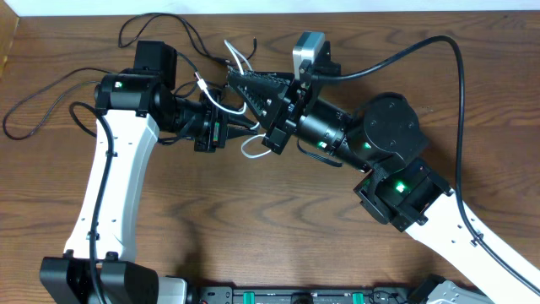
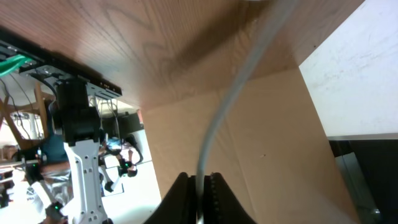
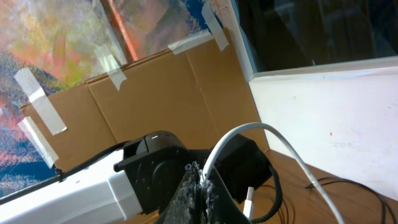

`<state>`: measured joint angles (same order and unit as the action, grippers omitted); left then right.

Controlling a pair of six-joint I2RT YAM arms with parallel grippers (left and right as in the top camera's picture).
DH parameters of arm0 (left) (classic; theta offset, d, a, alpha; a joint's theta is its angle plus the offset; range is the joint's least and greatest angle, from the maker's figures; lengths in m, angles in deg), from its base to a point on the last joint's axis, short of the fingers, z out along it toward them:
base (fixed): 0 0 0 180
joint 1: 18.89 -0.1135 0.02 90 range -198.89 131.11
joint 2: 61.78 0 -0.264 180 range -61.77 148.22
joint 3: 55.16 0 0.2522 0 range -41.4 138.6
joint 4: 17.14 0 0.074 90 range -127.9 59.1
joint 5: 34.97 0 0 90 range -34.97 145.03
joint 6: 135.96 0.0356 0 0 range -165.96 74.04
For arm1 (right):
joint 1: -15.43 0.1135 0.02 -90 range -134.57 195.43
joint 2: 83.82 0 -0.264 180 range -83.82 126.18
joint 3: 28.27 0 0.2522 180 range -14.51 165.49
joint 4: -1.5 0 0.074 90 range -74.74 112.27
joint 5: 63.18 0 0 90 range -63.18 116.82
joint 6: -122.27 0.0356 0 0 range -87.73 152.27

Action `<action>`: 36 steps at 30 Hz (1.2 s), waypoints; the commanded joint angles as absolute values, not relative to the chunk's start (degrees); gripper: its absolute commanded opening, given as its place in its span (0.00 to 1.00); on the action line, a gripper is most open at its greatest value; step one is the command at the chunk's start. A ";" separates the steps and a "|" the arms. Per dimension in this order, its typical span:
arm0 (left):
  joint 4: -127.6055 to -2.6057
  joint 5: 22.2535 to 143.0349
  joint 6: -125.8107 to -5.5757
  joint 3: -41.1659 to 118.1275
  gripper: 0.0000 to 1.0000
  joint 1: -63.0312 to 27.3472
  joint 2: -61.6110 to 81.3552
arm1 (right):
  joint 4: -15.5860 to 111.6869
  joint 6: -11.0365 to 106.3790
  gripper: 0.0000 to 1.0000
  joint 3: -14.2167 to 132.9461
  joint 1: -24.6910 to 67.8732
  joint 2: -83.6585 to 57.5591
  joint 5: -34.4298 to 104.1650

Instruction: Untangle cables

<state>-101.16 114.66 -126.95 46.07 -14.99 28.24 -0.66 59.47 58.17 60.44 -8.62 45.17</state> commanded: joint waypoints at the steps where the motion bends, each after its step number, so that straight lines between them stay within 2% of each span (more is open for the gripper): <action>1: -101.29 114.10 -126.82 46.11 0.08 -15.06 28.51 | -0.79 60.11 0.01 58.65 60.97 -8.80 44.74; 9: -101.31 108.50 -126.60 46.11 0.08 -15.06 28.51 | -0.46 60.09 0.01 58.65 60.79 -8.80 44.67; 14: -101.31 97.59 -126.12 46.11 0.08 -15.06 28.51 | 2.31 60.11 0.03 58.65 59.96 -8.82 42.07; 15: -101.31 95.26 -125.46 46.11 0.08 -15.06 28.51 | 3.25 60.11 0.08 58.65 59.74 -8.82 41.79; 17: -101.31 90.58 -123.97 46.11 0.08 -15.06 28.51 | 5.99 60.11 0.27 58.65 59.00 -8.82 41.74; 18: -101.31 86.99 -121.83 46.11 0.08 -15.06 28.51 | 8.17 60.11 0.49 58.65 58.32 -8.82 41.74; 19: -101.31 84.92 -120.65 46.11 0.07 -15.06 28.51 | 9.51 60.11 0.59 58.65 57.75 -8.89 41.76; 23: -101.36 76.61 -117.66 46.11 0.08 -15.06 28.51 | 14.03 62.86 0.74 58.65 55.15 -9.32 41.79; 26: -101.38 70.99 -113.42 46.09 0.08 -15.06 28.51 | 18.90 65.05 0.99 58.65 52.22 -10.18 41.79; 36: -101.31 71.87 -97.75 46.79 0.07 -15.06 27.30 | 45.64 64.35 0.99 58.65 44.09 -11.18 39.45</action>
